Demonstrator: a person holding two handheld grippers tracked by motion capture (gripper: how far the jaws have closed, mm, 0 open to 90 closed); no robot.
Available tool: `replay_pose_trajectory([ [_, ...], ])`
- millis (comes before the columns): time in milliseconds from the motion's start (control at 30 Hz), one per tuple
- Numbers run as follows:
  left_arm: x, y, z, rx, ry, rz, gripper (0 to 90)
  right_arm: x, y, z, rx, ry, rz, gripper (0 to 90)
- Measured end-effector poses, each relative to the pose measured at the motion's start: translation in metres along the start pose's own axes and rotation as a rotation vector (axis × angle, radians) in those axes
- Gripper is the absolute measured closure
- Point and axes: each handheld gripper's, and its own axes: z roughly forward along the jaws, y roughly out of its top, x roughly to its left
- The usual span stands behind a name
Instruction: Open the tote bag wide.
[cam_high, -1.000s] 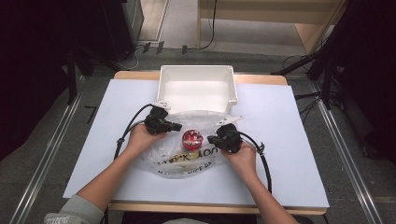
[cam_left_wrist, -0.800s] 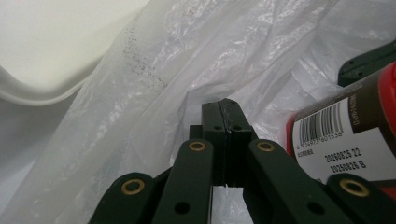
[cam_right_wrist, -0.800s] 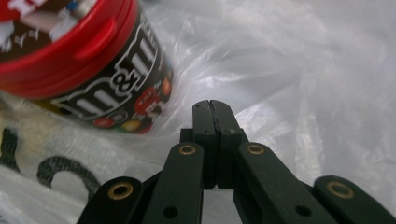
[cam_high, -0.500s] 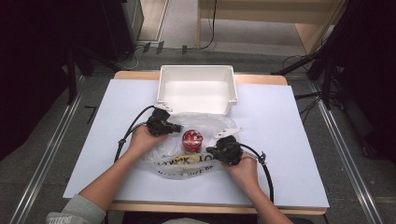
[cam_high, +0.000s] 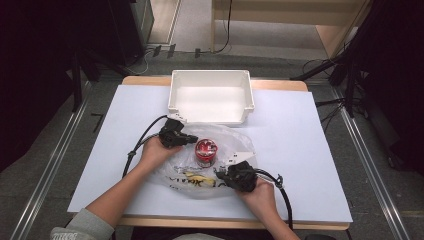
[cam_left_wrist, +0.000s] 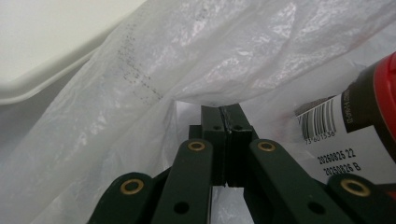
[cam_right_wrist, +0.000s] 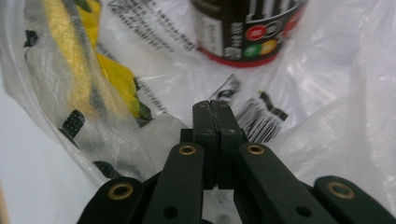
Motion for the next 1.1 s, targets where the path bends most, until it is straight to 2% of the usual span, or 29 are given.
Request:
replay_pose_trajectory([
  [67, 0.000, 0.000, 0.000, -0.003, 0.009, 0.000, 90.0, 0.002, -0.001, 0.000, 0.002, 0.007, -0.007, 90.0],
  [133, 0.001, 0.001, 0.000, -0.017, 0.045, -0.021, 90.0, 0.008, -0.003, 0.000, 0.006, 0.032, -0.010, 90.0],
  [167, 0.001, 0.001, 0.000, -0.017, 0.045, -0.021, 90.0, 0.009, -0.004, -0.001, 0.006, 0.035, -0.009, 90.0],
  [333, 0.000, 0.004, -0.003, -0.034, 0.017, -0.034, 90.0, 0.006, 0.000, -0.002, 0.014, 0.017, -0.010, 90.0],
  [567, -0.008, 0.011, -0.020, -0.054, -0.026, -0.014, 89.0, -0.001, 0.010, -0.010, -0.044, -0.007, 0.001, 90.0],
  [700, -0.013, 0.016, -0.032, -0.070, -0.034, -0.005, 85.8, -0.005, 0.013, -0.017, -0.065, -0.011, 0.011, 89.0],
  [800, -0.016, 0.016, -0.038, -0.082, -0.023, 0.005, 84.8, -0.007, 0.014, -0.021, -0.077, -0.012, 0.020, 87.8],
  [967, -0.020, 0.019, -0.054, -0.115, -0.020, 0.018, 79.1, -0.010, 0.017, -0.026, -0.086, -0.012, 0.021, 78.4],
  [1000, -0.021, 0.019, -0.057, -0.122, -0.024, 0.018, 73.7, -0.011, 0.017, -0.027, -0.091, -0.014, 0.016, 72.5],
  [1067, -0.022, 0.019, -0.061, -0.128, -0.035, 0.021, 71.0, -0.011, 0.017, -0.028, -0.090, -0.013, 0.018, 70.2],
  [1100, -0.023, 0.019, -0.063, -0.106, -0.028, 0.021, 63.0, -0.012, 0.017, -0.028, -0.093, -0.006, 0.021, 65.4],
])
